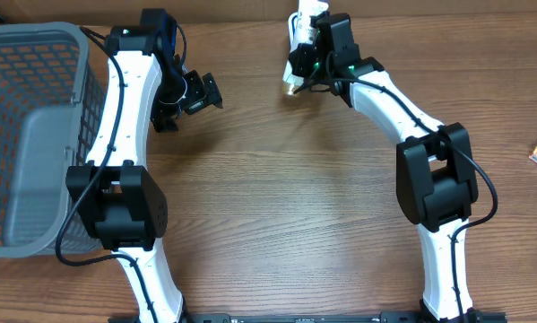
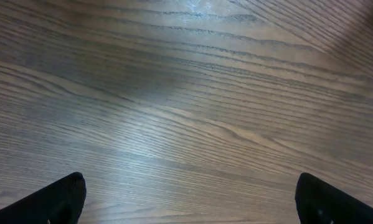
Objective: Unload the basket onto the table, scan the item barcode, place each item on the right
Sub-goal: 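Lift the Pantene tube and hold it at the white scanner, then carry the Pantene tube off the right edge and release it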
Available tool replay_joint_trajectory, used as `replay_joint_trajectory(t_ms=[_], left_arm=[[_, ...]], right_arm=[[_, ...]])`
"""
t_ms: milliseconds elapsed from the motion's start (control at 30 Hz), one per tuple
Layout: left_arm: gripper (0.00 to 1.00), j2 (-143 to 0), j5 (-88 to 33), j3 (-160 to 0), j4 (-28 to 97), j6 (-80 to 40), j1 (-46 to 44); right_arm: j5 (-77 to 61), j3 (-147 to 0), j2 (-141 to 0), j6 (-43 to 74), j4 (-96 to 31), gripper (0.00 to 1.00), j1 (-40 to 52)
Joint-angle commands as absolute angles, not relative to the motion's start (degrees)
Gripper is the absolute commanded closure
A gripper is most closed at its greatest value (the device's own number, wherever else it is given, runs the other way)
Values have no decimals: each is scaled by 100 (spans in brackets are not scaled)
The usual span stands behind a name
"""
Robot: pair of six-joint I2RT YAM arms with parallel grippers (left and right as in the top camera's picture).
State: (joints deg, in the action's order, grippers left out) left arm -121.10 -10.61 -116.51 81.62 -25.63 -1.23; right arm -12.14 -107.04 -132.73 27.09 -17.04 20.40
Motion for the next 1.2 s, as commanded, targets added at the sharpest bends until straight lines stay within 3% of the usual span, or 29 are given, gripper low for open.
replay_joint_trajectory(t_ms=[0, 233, 500, 967, 1167], left_arm=[[0, -12101, -1007, -11699, 8160, -2661, -119], [0, -12101, -1007, -11699, 8158, -2663, -119], [0, -12101, -1007, -11699, 8160, -2661, -119], [0, -12101, -1007, -11699, 8160, -2663, -119], [0, -12101, -1007, -11699, 8160, -2663, -119]], right_arm=[[-1212, -10969, -13100, 2788, -1551, 96, 1986], [-1210, -11163, -13054, 3159, -1859, 96, 1802], [-1212, -11994, -12761, 3413, -3258, 96, 939], [-928, -12130, -12258, 3433, -6104, 96, -2171], [-8, -11883, -12258, 3435, -6755, 96, -3063]])
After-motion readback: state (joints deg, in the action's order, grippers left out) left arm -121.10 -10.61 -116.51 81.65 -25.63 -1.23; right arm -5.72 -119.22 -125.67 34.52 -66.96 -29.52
